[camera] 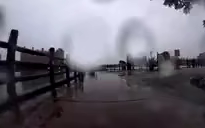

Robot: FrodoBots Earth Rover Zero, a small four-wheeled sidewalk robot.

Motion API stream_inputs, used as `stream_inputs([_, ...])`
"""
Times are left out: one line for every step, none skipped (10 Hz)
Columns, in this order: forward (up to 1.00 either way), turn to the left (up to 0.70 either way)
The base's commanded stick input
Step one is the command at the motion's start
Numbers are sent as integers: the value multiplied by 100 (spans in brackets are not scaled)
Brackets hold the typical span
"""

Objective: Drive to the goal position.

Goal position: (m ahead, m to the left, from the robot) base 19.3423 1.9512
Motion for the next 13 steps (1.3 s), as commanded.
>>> stream_inputs([0, 0])
stream_inputs([0, 0])
stream_inputs([0, 0])
stream_inputs([0, 0])
stream_inputs([0, 0])
stream_inputs([0, 0])
stream_inputs([-22, 0])
stream_inputs([-72, 0])
stream_inputs([-57, 0])
stream_inputs([11, 0])
stream_inputs([-18, 0])
stream_inputs([-70, 0])
stream_inputs([8, 0])
